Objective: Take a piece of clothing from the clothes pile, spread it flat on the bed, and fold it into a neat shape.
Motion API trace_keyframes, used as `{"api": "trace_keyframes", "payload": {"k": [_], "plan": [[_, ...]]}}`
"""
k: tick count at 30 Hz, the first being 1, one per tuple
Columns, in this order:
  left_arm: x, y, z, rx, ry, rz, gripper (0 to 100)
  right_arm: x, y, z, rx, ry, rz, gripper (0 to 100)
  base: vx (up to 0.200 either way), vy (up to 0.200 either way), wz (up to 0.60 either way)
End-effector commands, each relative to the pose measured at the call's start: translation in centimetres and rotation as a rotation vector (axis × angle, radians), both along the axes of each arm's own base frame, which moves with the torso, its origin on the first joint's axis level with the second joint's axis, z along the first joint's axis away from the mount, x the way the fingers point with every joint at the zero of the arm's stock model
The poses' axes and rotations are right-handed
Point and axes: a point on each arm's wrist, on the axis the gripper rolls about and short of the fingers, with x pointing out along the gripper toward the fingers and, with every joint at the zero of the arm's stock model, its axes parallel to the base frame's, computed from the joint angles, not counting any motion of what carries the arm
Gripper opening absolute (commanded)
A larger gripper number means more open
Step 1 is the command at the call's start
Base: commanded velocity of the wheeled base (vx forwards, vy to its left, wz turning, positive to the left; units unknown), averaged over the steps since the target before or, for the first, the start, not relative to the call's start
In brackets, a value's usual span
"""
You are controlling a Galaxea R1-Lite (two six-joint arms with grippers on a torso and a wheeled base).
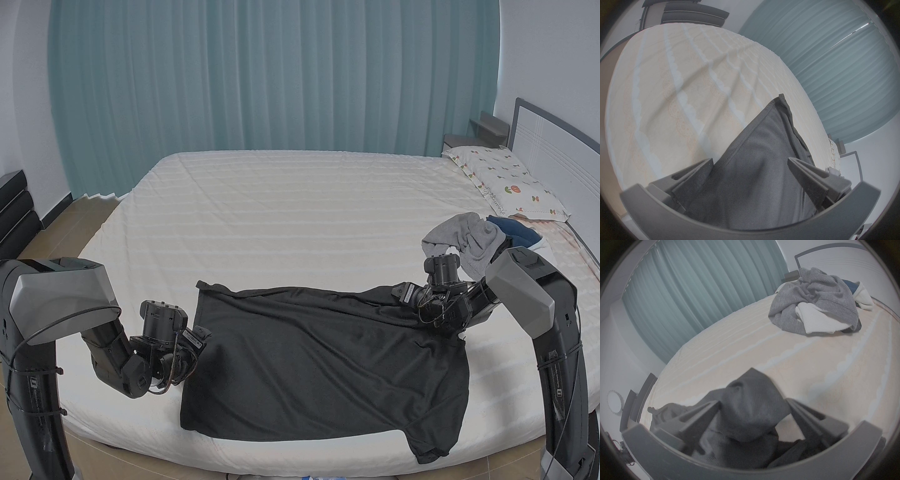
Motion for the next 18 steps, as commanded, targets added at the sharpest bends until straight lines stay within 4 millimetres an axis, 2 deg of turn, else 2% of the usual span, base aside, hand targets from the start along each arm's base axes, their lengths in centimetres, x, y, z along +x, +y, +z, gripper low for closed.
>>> {"api": "trace_keyframes", "payload": {"k": [1, 5, 6, 13, 18], "plan": [[0.0, 0.0, 0.0, 0.000, 0.000, 0.000, 100, 0.9, 0.0, 1.0, 0.007, -0.047, -0.007, 0, 0.000, 0.000, 0.00], [0.0, 0.0, 0.0, 0.000, -0.001, 0.000, 100, 2.1, -0.4, 2.0, 0.016, -0.098, -0.017, 0, 0.000, 0.000, 0.00], [0.0, 0.0, 0.0, 0.000, -0.001, 0.000, 100, 3.3, -0.4, 2.8, 0.025, -0.150, -0.022, 0, 0.000, 0.000, 0.00], [0.0, -0.1, 0.0, 0.000, -0.001, -0.002, 100, 6.7, -0.2, 5.4, 0.021, -0.345, -0.117, 0, 0.000, 0.000, 0.00], [0.0, -0.1, 0.0, 0.000, -0.001, -0.002, 100, 6.8, -0.2, 4.6, 0.006, -0.350, -0.112, 0, 0.000, 0.000, 0.00]]}}
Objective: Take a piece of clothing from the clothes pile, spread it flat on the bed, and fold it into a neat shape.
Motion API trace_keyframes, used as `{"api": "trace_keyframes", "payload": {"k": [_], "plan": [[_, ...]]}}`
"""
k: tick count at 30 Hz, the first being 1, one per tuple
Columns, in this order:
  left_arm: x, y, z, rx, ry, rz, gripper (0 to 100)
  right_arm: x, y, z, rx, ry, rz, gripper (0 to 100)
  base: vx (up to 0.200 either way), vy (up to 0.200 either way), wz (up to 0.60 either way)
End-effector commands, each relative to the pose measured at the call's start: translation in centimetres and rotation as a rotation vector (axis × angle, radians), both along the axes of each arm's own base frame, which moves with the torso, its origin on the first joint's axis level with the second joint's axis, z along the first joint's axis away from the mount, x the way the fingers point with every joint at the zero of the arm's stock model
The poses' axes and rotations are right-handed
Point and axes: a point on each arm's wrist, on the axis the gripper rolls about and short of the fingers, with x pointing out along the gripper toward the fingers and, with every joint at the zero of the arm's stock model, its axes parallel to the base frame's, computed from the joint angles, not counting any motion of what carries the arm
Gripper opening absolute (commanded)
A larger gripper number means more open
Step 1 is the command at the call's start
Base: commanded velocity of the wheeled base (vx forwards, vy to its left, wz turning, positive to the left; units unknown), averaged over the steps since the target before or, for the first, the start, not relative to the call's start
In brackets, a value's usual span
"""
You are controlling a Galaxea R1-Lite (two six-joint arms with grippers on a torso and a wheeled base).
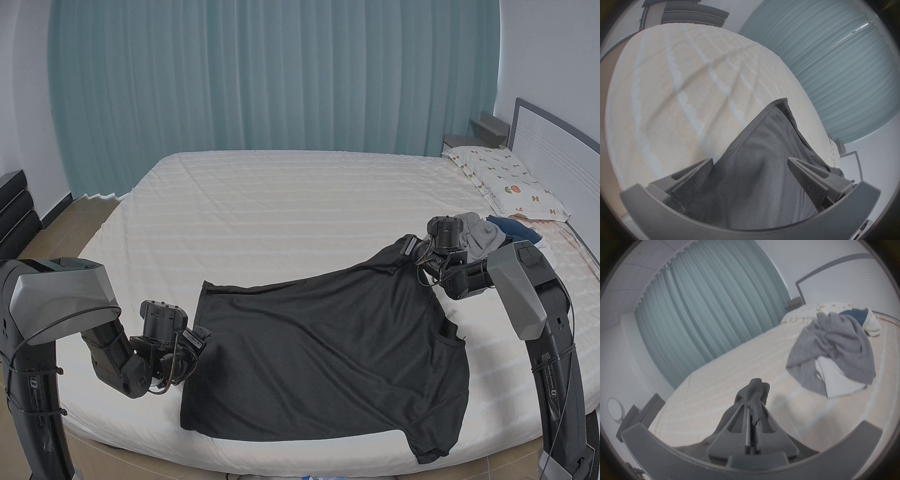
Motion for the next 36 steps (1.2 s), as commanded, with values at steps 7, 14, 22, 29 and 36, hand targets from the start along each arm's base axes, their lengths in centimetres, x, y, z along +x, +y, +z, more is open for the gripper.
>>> {"api": "trace_keyframes", "payload": {"k": [7, 14, 22, 29, 36], "plan": [[0.0, 0.0, 0.0, 0.000, 0.001, -0.001, 100, 1.0, -0.6, -5.2, -0.047, 0.027, -0.023, 100, 0.000, 0.000, 0.00], [0.0, 0.0, 0.0, 0.000, 0.001, -0.001, 100, 1.0, -1.5, -2.9, -0.030, -0.040, -0.055, 100, 0.000, 0.000, 0.00], [-0.3, 0.1, 0.2, -0.020, -0.008, 0.006, 100, -5.0, -4.4, 0.1, -0.014, 0.138, -0.005, 100, 0.000, 0.000, 0.00], [-1.4, 0.3, 0.6, -0.040, -0.093, -0.001, 100, -13.5, -8.5, 1.0, 0.045, 0.261, 0.078, 100, 0.000, 0.000, 0.00], [-3.1, 0.6, 0.5, -0.047, -0.065, -0.077, 100, -20.1, -11.5, -0.2, 0.099, 0.371, 0.072, 100, 0.000, 0.000, 0.00]]}}
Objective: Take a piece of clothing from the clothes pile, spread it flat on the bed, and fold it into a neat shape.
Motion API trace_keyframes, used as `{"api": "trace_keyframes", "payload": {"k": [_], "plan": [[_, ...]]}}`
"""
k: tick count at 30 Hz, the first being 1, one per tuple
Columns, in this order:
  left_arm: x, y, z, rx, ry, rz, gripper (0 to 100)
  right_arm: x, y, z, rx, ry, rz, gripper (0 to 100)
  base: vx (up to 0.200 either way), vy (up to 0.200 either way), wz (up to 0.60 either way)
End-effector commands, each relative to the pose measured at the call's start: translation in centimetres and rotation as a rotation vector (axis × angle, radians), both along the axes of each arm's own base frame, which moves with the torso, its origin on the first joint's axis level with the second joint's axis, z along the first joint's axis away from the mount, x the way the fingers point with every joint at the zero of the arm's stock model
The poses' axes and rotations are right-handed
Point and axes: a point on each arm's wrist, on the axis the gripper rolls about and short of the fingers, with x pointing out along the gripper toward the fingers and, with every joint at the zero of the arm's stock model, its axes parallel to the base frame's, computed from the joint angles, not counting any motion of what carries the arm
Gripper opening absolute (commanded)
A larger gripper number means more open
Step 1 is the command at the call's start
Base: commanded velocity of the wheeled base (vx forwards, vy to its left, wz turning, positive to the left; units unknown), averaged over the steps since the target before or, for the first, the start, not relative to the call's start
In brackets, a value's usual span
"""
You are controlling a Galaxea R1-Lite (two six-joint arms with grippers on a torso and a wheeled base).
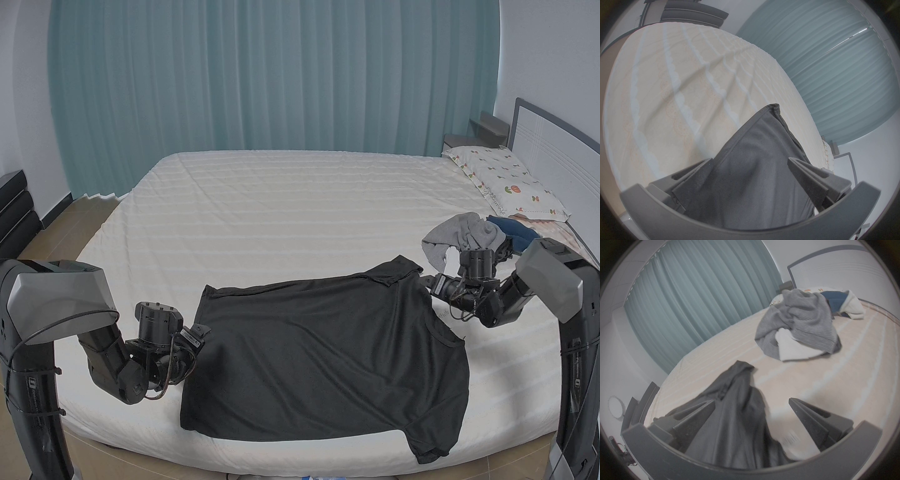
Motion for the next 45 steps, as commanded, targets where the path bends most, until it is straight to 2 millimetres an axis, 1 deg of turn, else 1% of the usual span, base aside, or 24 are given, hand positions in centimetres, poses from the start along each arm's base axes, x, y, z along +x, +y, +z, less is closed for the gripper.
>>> {"api": "trace_keyframes", "payload": {"k": [1, 5, 9, 12, 18, 24, 29, 32, 35, 39, 45], "plan": [[-2.6, 0.5, 0.1, 0.013, -0.005, -0.092, 100, -12.0, -5.4, 3.7, 0.105, 0.084, 0.006, 100, 0.000, 0.000, 0.00], [-3.4, 0.7, 1.1, 0.010, -0.021, -0.119, 100, -15.2, -5.4, 4.2, 0.123, 0.121, 0.024, 100, 0.000, 0.000, 0.00], [-3.7, 0.7, 1.8, 0.000, -0.036, -0.126, 100, -17.5, -5.0, 3.7, 0.130, 0.176, 0.034, 100, 0.000, 0.000, 0.00], [-3.8, 0.2, 1.6, -0.002, -0.028, -0.140, 100, -18.4, -4.9, 3.1, 0.135, 0.215, 0.034, 100, 0.000, 0.000, 0.00], [-4.2, 0.3, 1.6, 0.002, -0.015, -0.142, 100, -20.0, -4.6, 2.3, 0.144, 0.276, 0.036, 100, -0.200, 0.000, 0.00], [-4.3, 0.3, 1.5, 0.004, -0.007, -0.144, 100, -20.8, -4.1, 2.1, 0.142, 0.258, 0.048, 100, -0.200, 0.000, 0.00], [-5.0, -0.1, 0.9, 0.034, 0.023, -0.180, 100, -21.3, -3.8, 1.8, 0.145, 0.260, 0.055, 100, 0.000, 0.000, 0.00], [-5.8, 0.1, 0.4, 0.100, 0.060, -0.229, 100, -21.4, -3.7, 1.6, 0.146, 0.271, 0.057, 100, 0.000, 0.000, 0.00], [-6.1, 0.2, 0.0, 0.122, 0.098, -0.241, 100, -21.4, -3.6, 1.5, 0.146, 0.274, 0.062, 100, 0.000, 0.000, 0.00], [-6.2, 0.3, -0.5, 0.141, 0.160, -0.242, 100, -21.3, -3.4, 1.3, 0.145, 0.279, 0.071, 100, 0.000, 0.000, 0.00], [-6.1, 0.0, -1.2, 0.161, 0.185, -0.258, 100, -21.2, -3.4, 1.0, 0.144, 0.290, 0.072, 100, 0.000, 0.000, 0.00]]}}
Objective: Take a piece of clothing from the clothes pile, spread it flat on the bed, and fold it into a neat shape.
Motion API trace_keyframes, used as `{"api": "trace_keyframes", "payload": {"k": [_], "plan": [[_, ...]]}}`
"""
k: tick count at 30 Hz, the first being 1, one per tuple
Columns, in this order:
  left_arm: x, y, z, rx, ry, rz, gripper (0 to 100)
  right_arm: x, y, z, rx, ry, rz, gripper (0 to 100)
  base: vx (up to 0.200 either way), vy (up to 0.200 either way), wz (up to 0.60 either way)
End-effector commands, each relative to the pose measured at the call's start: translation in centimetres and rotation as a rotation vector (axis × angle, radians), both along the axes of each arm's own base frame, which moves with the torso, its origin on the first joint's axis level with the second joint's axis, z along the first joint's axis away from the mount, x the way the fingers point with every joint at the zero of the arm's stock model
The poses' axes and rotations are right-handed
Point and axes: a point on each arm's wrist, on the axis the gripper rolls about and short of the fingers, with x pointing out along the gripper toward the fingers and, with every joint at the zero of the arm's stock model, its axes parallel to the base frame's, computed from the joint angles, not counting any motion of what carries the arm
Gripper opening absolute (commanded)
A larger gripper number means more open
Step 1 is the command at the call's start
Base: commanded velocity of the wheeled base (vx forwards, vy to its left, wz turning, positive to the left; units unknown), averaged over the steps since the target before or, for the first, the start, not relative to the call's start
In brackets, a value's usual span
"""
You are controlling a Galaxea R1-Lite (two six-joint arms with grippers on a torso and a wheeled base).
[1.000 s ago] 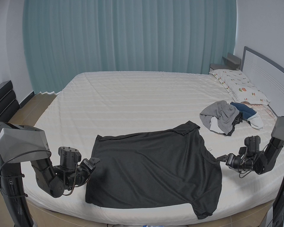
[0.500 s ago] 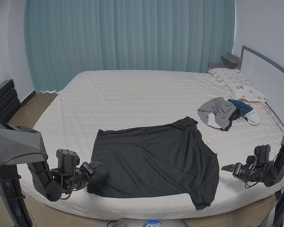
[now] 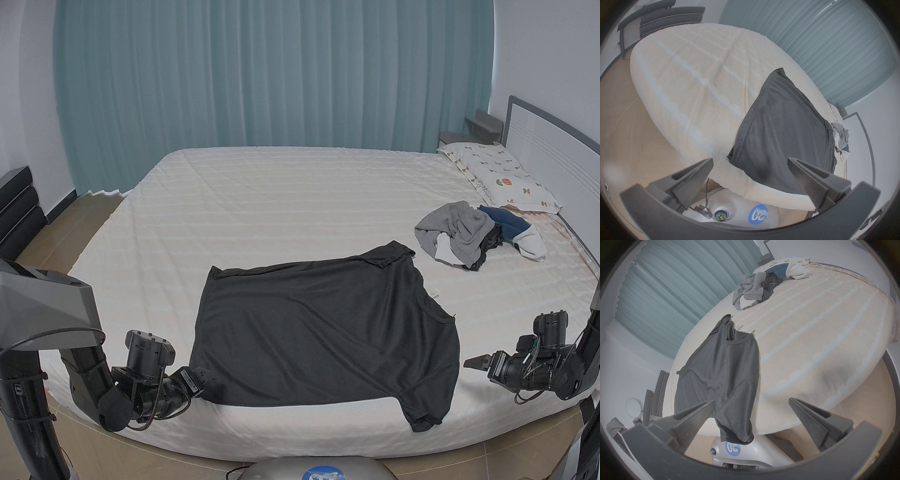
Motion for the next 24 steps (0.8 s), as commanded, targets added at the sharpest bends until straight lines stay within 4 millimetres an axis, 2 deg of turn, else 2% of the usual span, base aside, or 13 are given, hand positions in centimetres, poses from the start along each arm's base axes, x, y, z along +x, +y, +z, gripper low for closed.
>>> {"api": "trace_keyframes", "payload": {"k": [1, 8, 13, 16, 17, 24], "plan": [[0.5, -0.2, -1.0, 0.014, 0.017, -0.001, 100, 0.1, 0.0, -0.6, -0.001, 0.023, 0.003, 100, 0.000, 0.000, 0.00], [1.5, -1.8, -2.1, 0.092, -0.002, -0.016, 100, 0.2, 0.0, -1.0, -0.003, 0.036, 0.010, 100, 0.000, 0.000, 0.00], [2.5, -2.7, -2.1, 0.123, -0.010, -0.012, 100, 0.3, 0.2, -1.0, -0.003, 0.037, 0.020, 100, 0.000, 0.000, 0.00], [2.4, -2.6, -2.1, 0.129, 0.001, -0.009, 100, 0.2, 0.9, -1.5, -0.005, 0.057, 0.043, 100, 0.000, 0.000, 0.00], [2.3, -2.6, -2.1, 0.131, 0.003, -0.009, 0, 0.3, 1.2, -1.7, -0.005, 0.065, 0.055, 100, 0.000, 0.000, 0.00], [1.5, -1.9, -2.1, 0.141, 0.027, 0.002, 0, 0.8, 3.4, -4.0, -0.014, 0.083, 0.129, 100, 0.000, 0.000, 0.00]]}}
